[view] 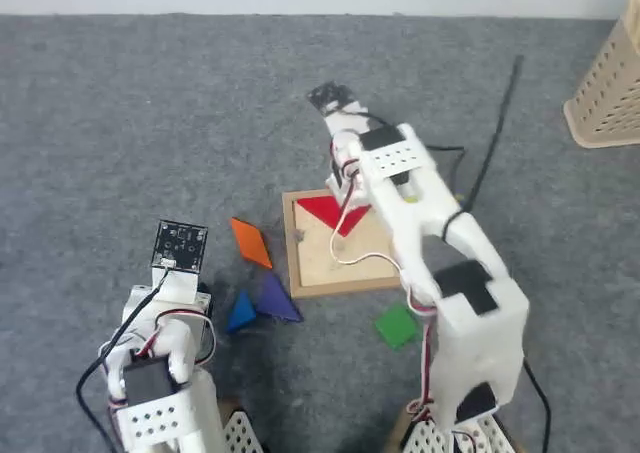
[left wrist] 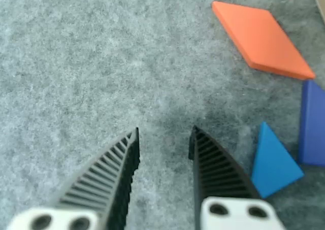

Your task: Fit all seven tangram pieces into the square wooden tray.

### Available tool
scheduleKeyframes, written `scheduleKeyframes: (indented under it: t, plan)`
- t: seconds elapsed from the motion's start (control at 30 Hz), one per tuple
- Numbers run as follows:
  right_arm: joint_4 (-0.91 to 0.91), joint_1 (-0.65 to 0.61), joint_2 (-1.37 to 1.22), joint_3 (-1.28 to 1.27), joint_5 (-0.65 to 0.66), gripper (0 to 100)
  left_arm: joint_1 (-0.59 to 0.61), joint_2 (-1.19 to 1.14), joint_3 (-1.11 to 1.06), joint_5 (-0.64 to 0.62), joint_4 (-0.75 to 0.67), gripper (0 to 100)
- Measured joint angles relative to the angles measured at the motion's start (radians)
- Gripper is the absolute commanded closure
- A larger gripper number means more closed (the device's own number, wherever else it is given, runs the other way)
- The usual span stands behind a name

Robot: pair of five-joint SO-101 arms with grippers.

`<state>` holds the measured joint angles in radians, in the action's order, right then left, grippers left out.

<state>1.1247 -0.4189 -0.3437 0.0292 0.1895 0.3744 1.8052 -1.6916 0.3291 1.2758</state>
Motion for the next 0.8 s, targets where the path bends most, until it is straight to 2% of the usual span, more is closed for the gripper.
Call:
scheduleKeyframes:
  t: [0.13, 0.33, 0.4, 0.53, 0.8]
  plan:
    - [0.081, 0.049, 0.144, 0.0, 0.003, 98.7, 0.0, 0.0, 0.0, 0.0, 0.0, 85]
    - [0.227, 0.21, 0.216, 0.0, 0.245, 85.1, 0.0, 0.0, 0.0, 0.0, 0.0, 85]
    - [0.235, 0.253, 0.216, 0.0, 0.287, 82.4, 0.0, 0.0, 0.0, 0.0, 0.0, 85]
    - [0.206, 0.267, 0.164, 0.0, 0.296, 79.4, 0.0, 0.0, 0.0, 0.0, 0.0, 85]
    - [0.15, 0.265, 0.002, 0.0, 0.551, 69.4, 0.0, 0.0, 0.0, 0.0, 0.0, 85]
